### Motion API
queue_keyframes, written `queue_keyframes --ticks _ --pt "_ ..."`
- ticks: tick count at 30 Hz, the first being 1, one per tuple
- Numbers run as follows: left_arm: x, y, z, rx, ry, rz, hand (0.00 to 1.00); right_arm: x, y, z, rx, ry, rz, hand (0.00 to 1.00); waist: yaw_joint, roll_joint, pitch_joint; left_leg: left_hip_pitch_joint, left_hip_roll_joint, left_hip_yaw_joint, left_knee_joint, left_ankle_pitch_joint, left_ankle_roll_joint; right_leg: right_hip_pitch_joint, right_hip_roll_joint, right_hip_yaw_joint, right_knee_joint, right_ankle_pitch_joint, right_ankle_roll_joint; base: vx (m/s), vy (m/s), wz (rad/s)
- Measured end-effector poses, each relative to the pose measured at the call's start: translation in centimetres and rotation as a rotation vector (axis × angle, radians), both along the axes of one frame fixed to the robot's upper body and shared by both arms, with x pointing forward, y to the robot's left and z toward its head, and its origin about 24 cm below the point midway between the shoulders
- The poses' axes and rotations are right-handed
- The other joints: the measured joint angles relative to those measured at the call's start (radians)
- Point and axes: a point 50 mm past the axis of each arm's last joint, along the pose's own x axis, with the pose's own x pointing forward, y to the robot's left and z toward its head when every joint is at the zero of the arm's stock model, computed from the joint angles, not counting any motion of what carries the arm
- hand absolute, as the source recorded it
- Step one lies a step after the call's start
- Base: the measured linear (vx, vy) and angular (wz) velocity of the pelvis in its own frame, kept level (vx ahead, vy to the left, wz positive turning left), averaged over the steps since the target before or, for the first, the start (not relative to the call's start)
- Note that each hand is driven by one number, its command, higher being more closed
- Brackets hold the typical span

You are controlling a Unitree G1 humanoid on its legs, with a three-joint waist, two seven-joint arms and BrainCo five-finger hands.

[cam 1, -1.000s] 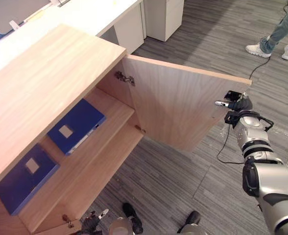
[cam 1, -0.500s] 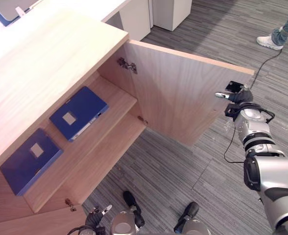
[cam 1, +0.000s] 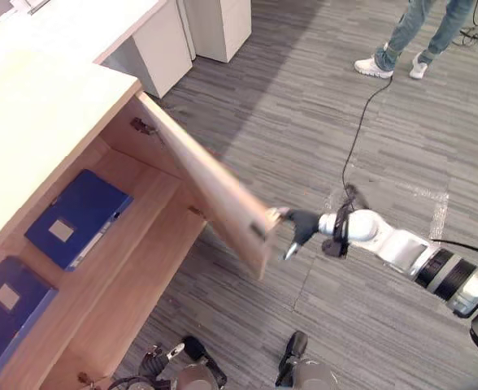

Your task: Walk over to the cabinet, pick up the folder, carry it to the office cabinet, place the folder inside the office cabinet, then close the office cabinet door

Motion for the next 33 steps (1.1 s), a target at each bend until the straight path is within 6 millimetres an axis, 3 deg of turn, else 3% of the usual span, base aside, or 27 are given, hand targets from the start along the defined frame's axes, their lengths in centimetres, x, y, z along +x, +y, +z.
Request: queue_keyframes --ticks 2,5,8,13,16,17,18,19,23,26,30,32,33 --pt "-0.5 0.1 -0.2 -0.003 0.021 0.004 0.00 -2.2 1.7 -0.8 0.007 0.072 0.145 0.00 0.011 -0.013 -0.009 0.000 0.004 -0.001 0.003 0.006 0.004 0.004 0.001 -0.005 0.007 -0.009 0.000 0.00 -0.032 0.10" --pt "-0.9 0.7 -0.2 0.006 0.032 0.028 0.00 -4.2 2.6 -1.5 0.006 0.157 0.260 0.00 0.017 -0.039 -0.023 0.000 0.006 -0.002 0.003 0.011 0.005 0.004 -0.002 -0.011 0.024 -0.022 0.000 -0.02 0.002 0.09" --pt "-1.1 1.8 0.0 0.029 0.034 0.033 0.00 -5.0 2.4 -2.5 0.005 0.251 0.273 0.00 0.020 -0.076 -0.044 -0.001 0.006 -0.003 0.003 0.020 0.001 0.005 -0.004 -0.015 0.029 -0.027 0.002 -0.05 0.011 0.05" --pt "-1.1 2.1 0.1 0.031 0.032 0.042 0.00 -6.1 1.6 -5.0 -0.016 0.370 0.235 0.00 0.037 -0.094 -0.060 -0.002 0.005 -0.013 0.002 0.024 0.002 0.011 -0.009 -0.027 0.041 -0.032 0.006 -0.07 0.018 0.09" --pt "-1.1 1.9 0.0 0.023 0.036 0.049 0.00 -6.7 1.2 -8.6 -0.027 0.472 0.154 0.00 0.052 -0.100 -0.067 -0.002 -0.008 -0.021 -0.011 0.042 0.016 0.014 -0.025 -0.043 0.058 -0.046 0.014 -0.08 0.026 0.21" --pt "-1.3 1.8 -0.1 0.017 0.044 0.049 0.00 -7.0 1.2 -11.0 -0.052 0.518 0.100 0.00 0.052 -0.099 -0.077 -0.010 -0.018 -0.036 -0.020 0.050 0.016 0.017 -0.035 -0.059 0.061 -0.050 0.020 -0.06 0.042 0.33" --pt "-1.4 1.7 -0.1 0.015 0.048 0.047 0.00 -7.1 1.2 -12.0 -0.066 0.528 0.075 0.00 0.052 -0.099 -0.085 -0.016 -0.024 -0.044 -0.026 0.056 0.016 0.017 -0.037 -0.069 0.062 -0.050 0.021 -0.06 0.050 0.45" --pt "-1.5 1.5 -0.2 0.011 0.051 0.037 0.00 -7.2 1.0 -13.9 -0.075 0.557 0.004 0.00 0.056 -0.098 -0.089 -0.018 -0.032 -0.058 -0.036 0.059 0.016 0.023 -0.041 -0.086 0.065 -0.050 0.022 -0.03 0.034 0.35" --pt "-1.5 0.8 -0.3 -0.003 0.059 0.018 0.00 -6.0 0.1 -18.3 -0.089 0.507 -0.323 0.00 0.072 -0.093 -0.092 -0.019 -0.064 -0.096 -0.058 0.060 0.017 0.047 -0.068 -0.138 0.085 -0.053 0.031 -0.02 0.073 0.45" --pt "-1.1 0.3 -0.3 -0.010 0.044 0.032 0.00 -5.7 -2.1 -21.6 -0.103 0.464 -0.777 0.00 0.082 -0.083 -0.096 -0.021 -0.100 -0.162 -0.065 0.058 0.014 0.085 -0.100 -0.202 0.096 -0.060 0.044 0.01 0.063 0.68" --pt "-1.1 -0.4 -0.4 -0.007 0.045 0.057 0.00 -9.2 -5.2 -24.3 -0.061 0.557 -1.221 0.00 0.095 -0.060 -0.108 -0.051 -0.127 -0.260 -0.066 0.030 0.005 0.123 -0.119 -0.291 0.099 -0.076 0.067 0.03 0.058 0.71" --pt "-1.1 -0.6 -0.5 -0.016 0.049 0.079 0.00 -12.9 -7.1 -25.9 0.034 0.691 -1.544 0.00 0.106 -0.057 -0.109 -0.057 -0.155 -0.301 -0.066 0.024 0.013 0.150 -0.138 -0.335 0.105 -0.076 0.081 0.05 0.089 0.56" --pt "-1.1 -0.6 -0.5 -0.019 0.049 0.086 0.00 -13.7 -7.4 -26.2 0.048 0.711 -1.613 0.00 0.106 -0.056 -0.110 -0.058 -0.163 -0.309 -0.066 0.020 0.018 0.155 -0.144 -0.342 0.107 -0.076 0.083 0.08 0.099 0.46"
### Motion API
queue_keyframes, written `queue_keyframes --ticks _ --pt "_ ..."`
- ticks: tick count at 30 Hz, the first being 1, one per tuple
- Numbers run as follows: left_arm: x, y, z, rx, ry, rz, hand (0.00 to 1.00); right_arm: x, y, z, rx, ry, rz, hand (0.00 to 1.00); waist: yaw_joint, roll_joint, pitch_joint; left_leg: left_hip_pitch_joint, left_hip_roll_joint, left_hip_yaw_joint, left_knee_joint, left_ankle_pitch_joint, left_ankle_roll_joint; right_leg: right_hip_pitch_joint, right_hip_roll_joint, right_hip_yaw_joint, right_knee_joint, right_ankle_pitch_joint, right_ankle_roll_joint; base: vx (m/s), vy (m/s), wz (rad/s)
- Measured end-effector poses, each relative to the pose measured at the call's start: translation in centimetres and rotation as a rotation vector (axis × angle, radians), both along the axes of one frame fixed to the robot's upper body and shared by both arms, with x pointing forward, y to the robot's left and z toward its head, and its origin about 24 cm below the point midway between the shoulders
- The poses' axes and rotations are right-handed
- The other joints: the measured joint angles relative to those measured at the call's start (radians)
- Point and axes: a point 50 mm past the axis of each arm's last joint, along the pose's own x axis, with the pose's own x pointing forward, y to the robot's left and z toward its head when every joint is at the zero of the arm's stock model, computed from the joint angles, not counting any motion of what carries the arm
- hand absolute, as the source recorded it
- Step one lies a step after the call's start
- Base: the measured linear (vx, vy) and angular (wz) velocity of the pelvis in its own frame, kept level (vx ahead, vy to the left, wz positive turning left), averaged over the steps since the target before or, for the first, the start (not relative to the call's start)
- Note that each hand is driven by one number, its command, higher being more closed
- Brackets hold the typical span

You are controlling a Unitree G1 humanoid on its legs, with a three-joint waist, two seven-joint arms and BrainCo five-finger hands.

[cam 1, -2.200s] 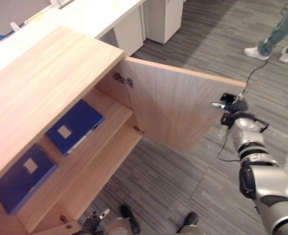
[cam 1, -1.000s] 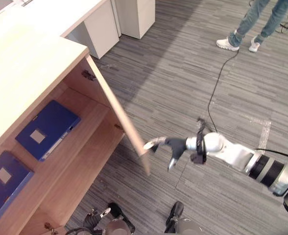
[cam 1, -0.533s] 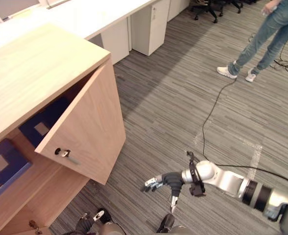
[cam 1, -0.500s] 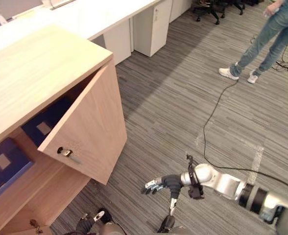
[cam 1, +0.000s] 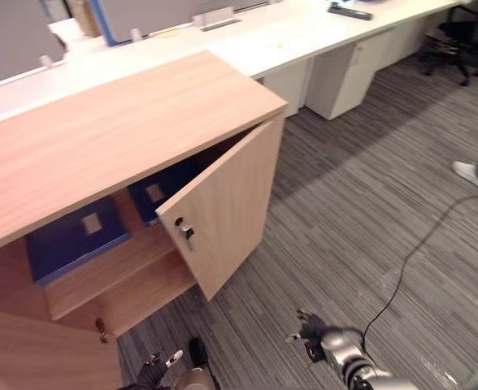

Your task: Walk over to the cabinet, pick up the folder, carry it to the office cabinet, place the folder inside the office cabinet, then close the office cabinet door

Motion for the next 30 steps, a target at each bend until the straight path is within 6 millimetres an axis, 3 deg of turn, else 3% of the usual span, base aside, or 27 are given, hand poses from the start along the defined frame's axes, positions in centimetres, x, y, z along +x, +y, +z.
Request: queue_keyframes --ticks 2,7,9,10,11,12,13,15,16,18,19,21,22,24,25,26,30 --pt "-0.2 -0.2 -0.1 -0.008 0.007 0.015 0.00 -2.9 -0.8 -0.9 0.022 0.051 -0.223 0.00 -0.001 0.006 -0.005 -0.003 -0.027 -0.026 0.000 -0.008 0.010 0.018 -0.021 -0.027 0.005 0.003 0.005 0.08 0.086 0.39" --pt "-0.3 -0.4 -0.2 -0.010 0.020 -0.002 0.00 -6.4 -1.3 -1.7 0.118 0.081 -0.526 0.00 -0.010 0.011 -0.014 -0.006 -0.081 -0.073 -0.001 -0.022 0.028 0.050 -0.070 -0.081 0.035 0.007 0.013 0.09 0.072 0.36" --pt "-0.5 -0.4 -0.3 0.000 0.031 -0.034 0.00 -8.5 -2.8 -1.8 0.105 0.095 -0.660 0.00 -0.024 0.000 -0.027 0.006 -0.153 -0.118 -0.006 -0.056 0.052 0.087 -0.180 -0.135 0.165 -0.020 0.012 0.13 0.165 0.83" --pt "-0.6 -0.4 -0.3 0.002 0.036 -0.048 0.00 -9.2 -3.3 -1.8 0.094 0.101 -0.685 0.00 -0.032 0.002 -0.032 0.012 -0.175 -0.141 -0.006 -0.062 0.060 0.093 -0.221 -0.125 0.230 -0.028 -0.004 0.13 0.242 1.16" --pt "-0.6 -0.5 -0.3 0.006 0.040 -0.074 0.00 -10.0 -3.9 -1.7 0.074 0.089 -0.726 0.00 -0.043 0.000 -0.039 0.029 -0.212 -0.187 -0.004 -0.074 0.076 0.082 -0.296 -0.053 0.356 -0.020 -0.068 0.11 0.288 1.14" --pt "-0.7 -0.5 -0.3 0.010 0.045 -0.091 0.00 -9.7 -4.4 -1.5 0.066 0.065 -0.740 0.00 -0.049 0.000 -0.040 0.043 -0.224 -0.216 -0.001 -0.088 0.095 0.038 -0.330 0.091 0.455 0.027 -0.159 0.11 0.298 1.02" --pt "-0.8 -0.6 -0.3 0.010 0.048 -0.100 0.00 -9.5 -4.5 -1.4 0.068 0.057 -0.743 0.00 -0.053 0.002 -0.041 0.044 -0.224 -0.233 -0.001 -0.094 0.106 0.007 -0.330 0.171 0.491 0.030 -0.177 0.09 0.232 0.79" --pt "-0.8 -0.3 -0.3 0.022 0.052 -0.117 0.00 -8.0 -3.3 -1.4 0.108 0.008 -0.730 0.00 -0.058 -0.005 -0.033 0.046 -0.218 -0.299 0.000 -0.097 0.119 -0.074 -0.265 0.364 0.522 -0.046 -0.094 0.07 0.101 0.75" --pt "-0.8 -0.2 -0.3 0.024 0.053 -0.118 0.00 -7.7 -2.9 -1.4 0.115 -0.004 -0.725 0.00 -0.058 -0.010 -0.030 0.049 -0.217 -0.314 0.000 -0.098 0.120 -0.091 -0.247 0.398 0.518 -0.059 -0.081 0.04 0.006 0.71" --pt "-0.9 -0.1 -0.3 0.030 0.058 -0.121 0.00 -7.0 -1.9 -1.4 0.130 -0.014 -0.675 0.00 -0.065 -0.017 -0.021 0.067 -0.206 -0.373 0.000 -0.101 0.118 -0.131 -0.158 0.535 0.451 -0.109 -0.011 0.03 -0.046 0.75" --pt "-0.9 -0.1 -0.3 0.030 0.058 -0.121 0.00 -7.0 -1.7 -1.4 0.132 -0.011 -0.663 0.00 -0.065 -0.018 -0.018 0.071 -0.200 -0.390 -0.001 -0.102 0.117 -0.141 -0.131 0.569 0.424 -0.120 0.000 0.00 -0.090 0.74" --pt "-0.5 0.1 -0.2 0.039 0.050 -0.111 0.00 -6.6 -1.1 -1.4 0.140 -0.009 -0.615 0.00 -0.067 -0.021 -0.002 0.074 -0.172 -0.426 -0.004 -0.105 0.113 -0.171 -0.012 0.711 0.300 -0.134 0.027 -0.03 -0.143 0.66" --pt "-0.4 0.3 -0.2 0.046 0.049 -0.107 0.00 -6.6 -0.9 -1.5 0.144 -0.006 -0.608 0.00 -0.069 -0.029 0.002 0.073 -0.169 -0.434 -0.005 -0.106 0.111 -0.176 0.014 0.742 0.265 -0.134 0.028 -0.06 -0.267 0.72" --pt "-0.2 1.5 0.1 0.078 0.042 -0.096 0.00 -6.7 0.3 -1.7 0.178 0.011 -0.614 0.00 -0.079 -0.087 0.016 0.066 -0.194 -0.445 -0.006 -0.107 0.102 -0.178 0.056 0.810 0.157 -0.132 0.030 -0.03 -0.257 0.82" --pt "0.0 1.5 0.2 0.079 0.040 -0.086 0.00 -7.0 0.6 -1.8 0.192 0.022 -0.627 0.00 -0.091 -0.096 0.020 0.065 -0.199 -0.463 -0.006 -0.093 0.071 -0.187 0.059 0.804 0.163 -0.131 0.019 0.03 -0.177 0.61" --pt "-0.5 1.2 0.1 0.066 0.036 -0.047 0.00 -7.4 0.2 -1.9 0.183 0.031 -0.631 0.00 -0.080 -0.086 0.010 0.066 -0.178 -0.431 -0.005 -0.079 0.043 -0.186 0.075 0.801 0.139 -0.135 0.004 0.07 -0.227 0.41" --pt "-2.0 1.4 -0.2 0.035 0.055 0.056 0.00 -8.4 0.2 -2.0 0.182 0.050 -0.643 0.00 -0.083 -0.074 -0.017 0.058 -0.127 -0.415 -0.007 -0.094 0.005 -0.141 0.130 0.774 0.035 -0.110 -0.006 0.10 -0.102 -0.04"
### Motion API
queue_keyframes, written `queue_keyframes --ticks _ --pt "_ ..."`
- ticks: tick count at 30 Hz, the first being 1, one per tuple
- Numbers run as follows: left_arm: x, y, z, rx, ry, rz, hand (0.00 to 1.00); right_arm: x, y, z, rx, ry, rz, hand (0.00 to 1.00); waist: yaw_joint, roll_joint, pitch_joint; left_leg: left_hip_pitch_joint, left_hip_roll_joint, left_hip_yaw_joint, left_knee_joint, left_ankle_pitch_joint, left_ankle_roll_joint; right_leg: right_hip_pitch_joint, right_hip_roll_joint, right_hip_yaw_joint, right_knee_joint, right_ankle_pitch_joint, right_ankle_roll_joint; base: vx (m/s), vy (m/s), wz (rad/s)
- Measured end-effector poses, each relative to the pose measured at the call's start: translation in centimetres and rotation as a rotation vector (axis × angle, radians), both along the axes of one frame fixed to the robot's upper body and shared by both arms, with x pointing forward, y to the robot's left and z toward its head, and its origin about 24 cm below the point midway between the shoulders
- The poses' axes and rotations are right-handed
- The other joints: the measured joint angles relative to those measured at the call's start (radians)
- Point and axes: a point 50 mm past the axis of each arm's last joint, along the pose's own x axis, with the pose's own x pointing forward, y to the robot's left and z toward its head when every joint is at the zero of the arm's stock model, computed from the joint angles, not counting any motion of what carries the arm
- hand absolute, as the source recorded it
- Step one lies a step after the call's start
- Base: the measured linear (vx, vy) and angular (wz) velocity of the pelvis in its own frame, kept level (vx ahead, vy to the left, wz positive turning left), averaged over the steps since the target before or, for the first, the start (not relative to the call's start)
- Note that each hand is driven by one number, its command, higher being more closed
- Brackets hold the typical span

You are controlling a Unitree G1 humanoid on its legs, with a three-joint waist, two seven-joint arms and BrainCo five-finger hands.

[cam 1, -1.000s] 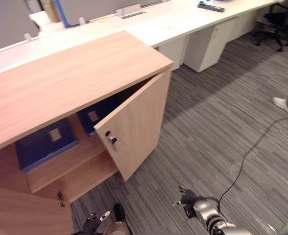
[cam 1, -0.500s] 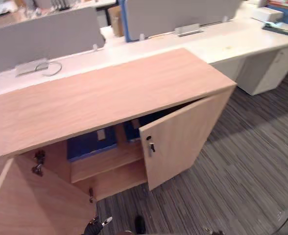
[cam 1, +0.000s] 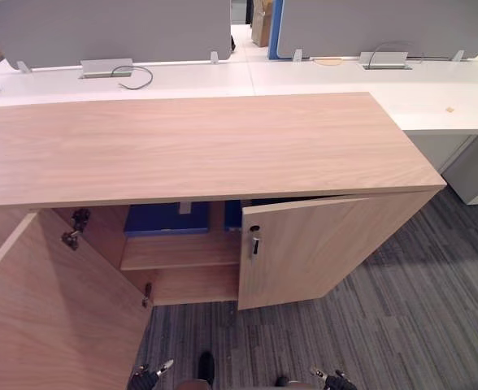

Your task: Walk over to the cabinet, pick up the folder, carry it to the office cabinet, place the folder inside the office cabinet, then close the office cabinet door

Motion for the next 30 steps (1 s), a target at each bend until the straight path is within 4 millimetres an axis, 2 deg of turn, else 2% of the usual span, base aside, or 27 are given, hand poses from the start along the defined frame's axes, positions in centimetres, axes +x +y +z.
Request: queue_keyframes --ticks 5,12,20,30 --pt "-0.3 0.1 -0.2 -0.002 0.026 -0.008 0.00 0.0 0.0 0.0 0.001 0.000 0.002 0.00 -0.004 -0.002 -0.002 0.003 0.002 0.005 0.000 -0.014 -0.015 0.037 0.012 -0.003 -0.056 0.035 -0.012 0.12 -0.021 -0.01" --pt "0.0 0.2 -0.2 0.011 0.039 -0.064 0.00 0.9 0.7 0.0 0.011 -0.008 0.078 0.00 -0.016 -0.010 0.001 0.025 0.000 0.003 -0.002 -0.021 -0.025 0.087 0.013 -0.025 -0.093 0.038 -0.010 0.06 -0.002 0.06" --pt "0.3 0.2 -0.1 0.023 0.043 -0.135 0.00 1.0 0.9 0.0 0.010 -0.010 0.138 0.00 -0.017 -0.020 0.007 0.034 -0.022 -0.021 -0.002 -0.034 -0.012 0.110 -0.007 -0.059 -0.109 0.029 0.003 -0.03 0.035 0.11" --pt "0.3 0.6 0.0 0.035 0.047 -0.145 0.00 1.1 1.3 0.0 0.018 -0.012 0.141 0.00 -0.023 -0.033 0.014 0.018 -0.063 -0.118 -0.002 -0.030 -0.002 0.163 -0.030 -0.172 -0.127 0.019 0.013 0.05 0.004 0.31"
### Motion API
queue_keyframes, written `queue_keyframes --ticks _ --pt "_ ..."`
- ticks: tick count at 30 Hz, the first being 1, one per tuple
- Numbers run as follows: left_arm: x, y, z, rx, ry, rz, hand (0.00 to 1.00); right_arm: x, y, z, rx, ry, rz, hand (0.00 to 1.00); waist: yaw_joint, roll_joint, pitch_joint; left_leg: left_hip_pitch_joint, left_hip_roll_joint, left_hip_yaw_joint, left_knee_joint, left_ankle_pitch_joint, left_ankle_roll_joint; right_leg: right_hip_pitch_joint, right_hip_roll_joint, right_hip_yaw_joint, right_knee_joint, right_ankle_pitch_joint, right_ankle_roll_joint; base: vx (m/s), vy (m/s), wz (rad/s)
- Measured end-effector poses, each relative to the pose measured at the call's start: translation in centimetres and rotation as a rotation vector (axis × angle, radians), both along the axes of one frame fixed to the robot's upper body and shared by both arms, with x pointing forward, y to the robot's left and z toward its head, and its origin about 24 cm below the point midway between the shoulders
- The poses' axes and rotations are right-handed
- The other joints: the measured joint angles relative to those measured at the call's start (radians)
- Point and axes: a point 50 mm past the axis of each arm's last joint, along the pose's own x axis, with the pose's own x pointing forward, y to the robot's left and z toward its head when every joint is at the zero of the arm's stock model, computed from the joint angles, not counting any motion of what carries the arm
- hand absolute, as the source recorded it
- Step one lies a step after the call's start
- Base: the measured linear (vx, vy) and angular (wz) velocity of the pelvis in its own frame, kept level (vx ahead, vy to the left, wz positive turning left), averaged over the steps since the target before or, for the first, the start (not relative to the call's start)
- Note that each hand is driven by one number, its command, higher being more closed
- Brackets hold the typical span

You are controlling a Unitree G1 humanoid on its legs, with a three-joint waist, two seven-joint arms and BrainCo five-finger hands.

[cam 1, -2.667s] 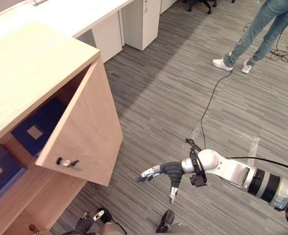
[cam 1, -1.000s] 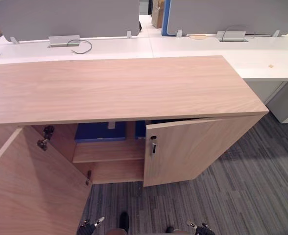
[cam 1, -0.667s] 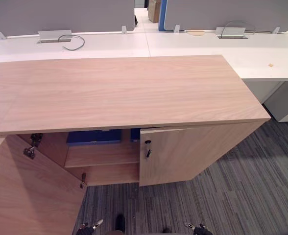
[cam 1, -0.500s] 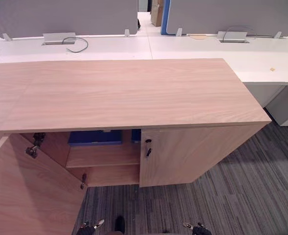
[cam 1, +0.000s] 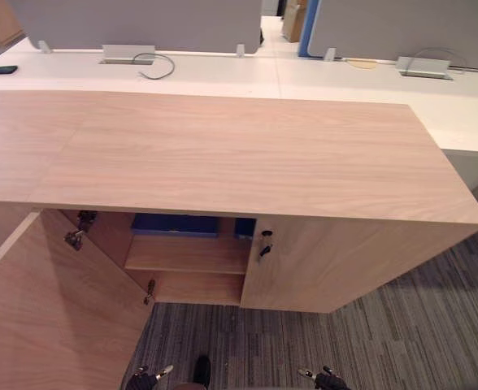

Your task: Walk over to the cabinet, pick up the folder, carry it to the office cabinet, place the folder inside the office cabinet, then close the office cabinet door

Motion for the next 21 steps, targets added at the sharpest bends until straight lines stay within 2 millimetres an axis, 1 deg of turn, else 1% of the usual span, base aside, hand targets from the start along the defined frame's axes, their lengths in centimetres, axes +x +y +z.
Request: queue_keyframes --ticks 4,9,11,12,13,14,15,16,17,18,19,20,21 --pt "-0.1 0.1 0.0 -0.009 -0.002 0.028 0.00 0.1 0.1 0.0 0.002 -0.002 0.000 0.00 0.001 0.000 0.002 -0.002 -0.004 -0.043 0.000 0.006 -0.003 0.026 0.003 -0.047 0.000 -0.003 -0.001 0.03 -0.021 0.34" --pt "-0.7 0.3 -0.1 -0.040 -0.021 0.168 0.00 0.1 0.1 0.0 0.001 -0.005 0.001 0.00 0.009 0.000 0.009 -0.021 -0.006 -0.105 0.001 0.028 -0.008 0.038 0.013 -0.110 0.004 -0.009 -0.011 -0.02 -0.020 0.34" --pt "-0.7 0.3 -0.1 -0.050 -0.033 0.224 0.00 0.3 0.0 0.1 -0.003 -0.009 0.001 0.00 0.014 0.000 0.024 -0.028 -0.009 -0.124 0.004 0.033 -0.009 0.048 0.009 -0.143 0.009 -0.010 -0.013 -0.06 0.003 0.42" --pt "-0.7 0.4 0.0 -0.049 -0.037 0.236 0.00 0.3 0.0 0.1 -0.003 -0.010 0.000 0.00 0.014 -0.005 0.029 -0.037 -0.008 -0.109 0.007 0.022 0.000 0.053 0.007 -0.158 0.009 -0.010 -0.013 -0.09 0.026 0.75" --pt "-0.5 0.6 0.1 -0.049 -0.052 0.268 0.00 0.5 -0.1 0.1 -0.005 -0.016 -0.002 0.00 0.008 -0.005 0.037 -0.070 0.009 0.029 0.054 -0.018 0.029 0.065 -0.004 -0.211 0.011 -0.010 -0.013 -0.10 0.053 1.07" --pt "-0.1 0.9 0.3 -0.049 -0.080 0.299 0.00 0.2 -0.1 0.0 -0.005 -0.007 -0.005 0.00 0.003 -0.026 0.054 -0.132 0.046 0.205 0.201 -0.084 0.051 0.062 -0.029 -0.262 0.019 -0.009 -0.013 -0.09 0.068 1.10" --pt "0.0 1.0 0.4 -0.049 -0.089 0.313 0.00 0.1 -0.3 0.0 -0.008 0.000 -0.011 0.00 0.004 -0.021 0.060 -0.171 0.086 0.297 0.324 -0.131 0.059 0.063 -0.038 -0.279 0.030 -0.009 -0.013 -0.01 0.114 0.82" --pt "-0.9 0.7 0.2 -0.056 -0.074 0.346 0.00 0.0 -0.9 0.1 -0.019 0.008 -0.024 0.00 0.019 -0.006 0.064 -0.209 0.164 0.424 0.540 -0.198 0.067 0.066 -0.051 -0.302 0.055 -0.010 -0.012 0.10 0.159 0.43" --pt "-2.1 0.2 -0.1 -0.070 -0.050 0.384 0.00 -0.2 -1.4 0.1 -0.032 0.012 -0.029 0.00 0.023 0.013 0.063 -0.214 0.219 0.487 0.653 -0.251 0.063 0.070 -0.060 -0.315 0.079 -0.014 -0.006 0.14 0.195 0.35" --pt "-2.6 -0.2 -0.3 -0.078 -0.037 0.400 0.00 -0.1 -1.7 0.2 -0.039 0.009 -0.039 0.00 0.024 0.027 0.062 -0.229 0.226 0.499 0.668 -0.265 0.065 0.073 -0.061 -0.317 0.096 -0.020 0.002 0.18 0.248 0.44" --pt "-2.8 -0.2 -0.3 -0.080 -0.034 0.410 0.00 0.0 -1.8 0.2 -0.041 0.002 -0.067 0.00 0.025 0.041 0.067 -0.232 0.209 0.505 0.664 -0.273 0.073 0.065 -0.064 -0.322 0.107 -0.038 0.013 0.13 0.248 0.96" --pt "-2.5 -0.2 -0.2 -0.079 -0.047 0.412 0.00 -0.4 -1.8 0.1 -0.030 0.013 -0.103 0.00 0.025 0.040 0.068 -0.240 0.153 0.473 0.595 -0.273 0.072 0.063 -0.063 -0.328 0.087 -0.042 0.005 0.11 0.236 1.25" --pt "-2.4 -0.2 -0.2 -0.082 -0.050 0.419 0.00 -0.5 -1.8 0.1 -0.025 0.018 -0.128 0.00 0.027 0.042 0.069 -0.240 0.120 0.455 0.553 -0.272 0.075 0.067 -0.064 -0.339 0.072 -0.043 0.004 0.04 0.142 1.23"
